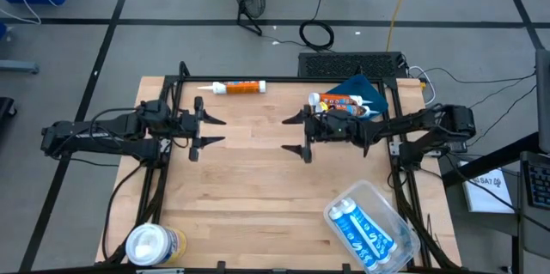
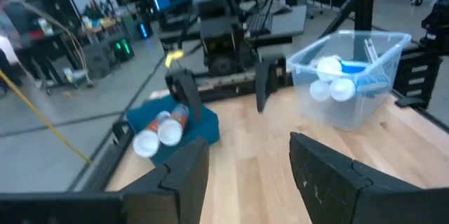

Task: Pick & place silicon tubes, Sealant and Lysol wipes
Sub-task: Put the orange sealant into the blue bin

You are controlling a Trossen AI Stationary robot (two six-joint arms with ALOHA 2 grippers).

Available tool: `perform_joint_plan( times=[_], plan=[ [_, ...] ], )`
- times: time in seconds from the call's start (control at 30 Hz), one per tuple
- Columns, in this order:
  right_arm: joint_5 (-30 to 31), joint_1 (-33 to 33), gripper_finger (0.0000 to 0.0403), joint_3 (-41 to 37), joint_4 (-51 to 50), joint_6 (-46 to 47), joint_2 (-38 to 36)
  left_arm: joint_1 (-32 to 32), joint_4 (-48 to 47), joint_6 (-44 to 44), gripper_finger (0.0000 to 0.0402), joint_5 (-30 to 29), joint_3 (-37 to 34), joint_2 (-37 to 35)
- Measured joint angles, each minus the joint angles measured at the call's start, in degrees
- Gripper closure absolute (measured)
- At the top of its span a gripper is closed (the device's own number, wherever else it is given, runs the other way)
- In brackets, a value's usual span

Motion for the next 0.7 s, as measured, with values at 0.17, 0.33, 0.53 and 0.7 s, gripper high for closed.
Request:
perform_joint_plan(
  times=[0.17, 0.33, 0.53, 0.7],
  plan=[
    [-2.3, -0.3, 0.0022, 0.0, -0.2, -0.7, 1.4, 0.0, 1.6, -0.2, 0.0204, 0.0, 0.0, 0.3],
    [-2.3, -0.3, 0.0022, 0.0, -0.5, -2.2, 2.8, -0.1, 1.6, -2.6, 0.0204, 0.8, 0.0, 4.3],
    [-2.3, -0.3, 0.0022, -0.8, -0.2, -3.2, 2.9, -0.1, 4.2, -1.0, 0.0204, -0.9, 0.0, 13.9],
    [-2.3, -0.3, 0.0022, -1.9, 0.0, -3.1, 2.9, 0.1, 5.2, -2.5, 0.0204, -14.2, 0.3, 21.3]
  ],
)
